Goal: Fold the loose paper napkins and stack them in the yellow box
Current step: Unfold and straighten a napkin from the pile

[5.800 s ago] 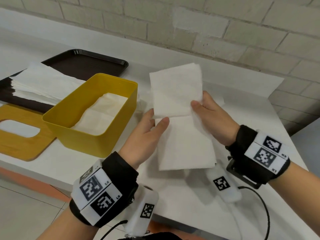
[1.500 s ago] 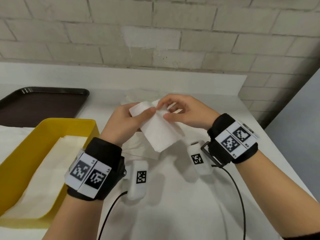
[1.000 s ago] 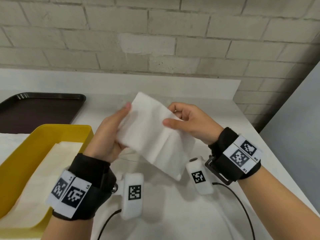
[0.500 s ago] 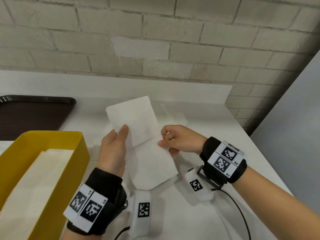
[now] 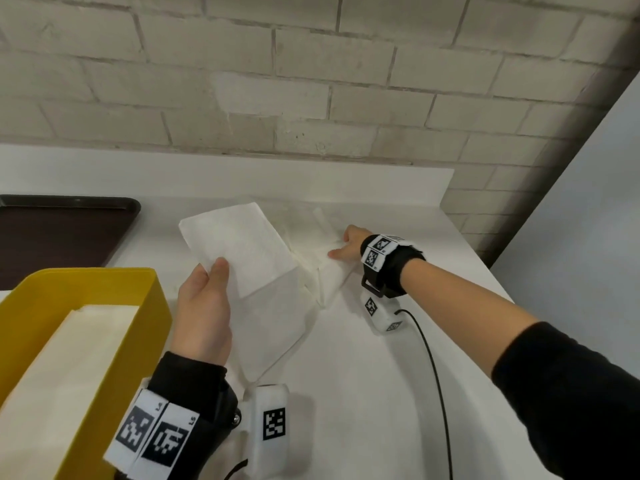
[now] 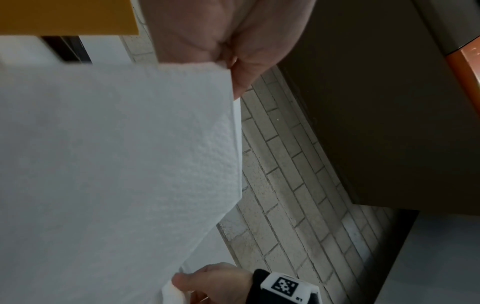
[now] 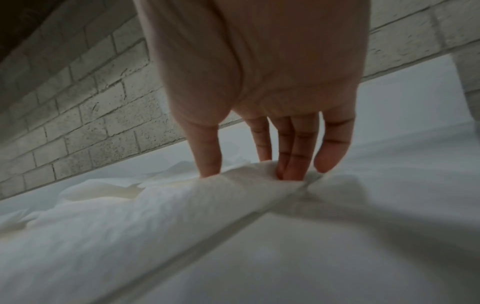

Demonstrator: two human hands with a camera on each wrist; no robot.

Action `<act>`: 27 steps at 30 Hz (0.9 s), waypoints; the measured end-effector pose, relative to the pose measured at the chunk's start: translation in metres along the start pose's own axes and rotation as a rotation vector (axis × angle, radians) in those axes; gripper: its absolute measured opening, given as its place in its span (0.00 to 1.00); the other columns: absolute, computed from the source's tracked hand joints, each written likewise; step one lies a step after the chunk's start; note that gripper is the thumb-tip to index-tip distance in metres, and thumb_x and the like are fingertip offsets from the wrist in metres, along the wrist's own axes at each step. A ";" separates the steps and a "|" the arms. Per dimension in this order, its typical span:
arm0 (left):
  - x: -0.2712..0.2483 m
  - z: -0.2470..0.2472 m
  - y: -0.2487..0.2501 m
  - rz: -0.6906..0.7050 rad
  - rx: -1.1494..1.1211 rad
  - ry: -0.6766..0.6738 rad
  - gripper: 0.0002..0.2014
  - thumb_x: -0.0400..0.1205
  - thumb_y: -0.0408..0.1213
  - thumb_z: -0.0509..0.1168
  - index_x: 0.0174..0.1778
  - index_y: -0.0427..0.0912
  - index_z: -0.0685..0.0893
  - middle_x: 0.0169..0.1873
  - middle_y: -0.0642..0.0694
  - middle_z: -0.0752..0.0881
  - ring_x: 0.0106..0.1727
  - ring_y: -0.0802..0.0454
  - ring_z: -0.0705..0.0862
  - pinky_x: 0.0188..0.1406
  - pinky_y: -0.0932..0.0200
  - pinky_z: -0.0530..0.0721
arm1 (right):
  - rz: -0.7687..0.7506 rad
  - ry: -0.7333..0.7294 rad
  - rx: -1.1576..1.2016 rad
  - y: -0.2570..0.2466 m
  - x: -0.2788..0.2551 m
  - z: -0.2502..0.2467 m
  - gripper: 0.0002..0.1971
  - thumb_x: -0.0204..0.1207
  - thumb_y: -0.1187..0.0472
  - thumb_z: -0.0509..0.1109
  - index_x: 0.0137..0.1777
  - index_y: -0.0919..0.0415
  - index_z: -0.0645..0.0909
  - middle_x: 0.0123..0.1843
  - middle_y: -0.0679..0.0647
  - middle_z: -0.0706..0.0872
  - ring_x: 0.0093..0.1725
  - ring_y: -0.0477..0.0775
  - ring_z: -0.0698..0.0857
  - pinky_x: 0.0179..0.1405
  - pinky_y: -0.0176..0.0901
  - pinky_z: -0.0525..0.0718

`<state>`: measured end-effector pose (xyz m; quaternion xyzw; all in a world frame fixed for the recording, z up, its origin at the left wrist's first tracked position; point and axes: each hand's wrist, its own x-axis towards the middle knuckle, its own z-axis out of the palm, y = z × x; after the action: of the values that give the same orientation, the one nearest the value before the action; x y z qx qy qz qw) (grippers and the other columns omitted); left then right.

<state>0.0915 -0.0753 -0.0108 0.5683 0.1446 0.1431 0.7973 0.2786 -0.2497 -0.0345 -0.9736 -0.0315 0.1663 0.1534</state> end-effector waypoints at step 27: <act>0.006 -0.016 -0.013 -0.055 -0.033 0.034 0.10 0.86 0.36 0.54 0.52 0.48 0.81 0.54 0.44 0.86 0.58 0.44 0.83 0.57 0.46 0.79 | -0.162 -0.004 0.514 0.013 -0.005 -0.008 0.10 0.71 0.69 0.72 0.41 0.55 0.76 0.37 0.51 0.72 0.36 0.49 0.74 0.33 0.39 0.75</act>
<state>0.0919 -0.0634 -0.0287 0.5486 0.1712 0.1332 0.8074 0.2767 -0.2651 -0.0299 -0.8966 -0.0662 0.1577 0.4084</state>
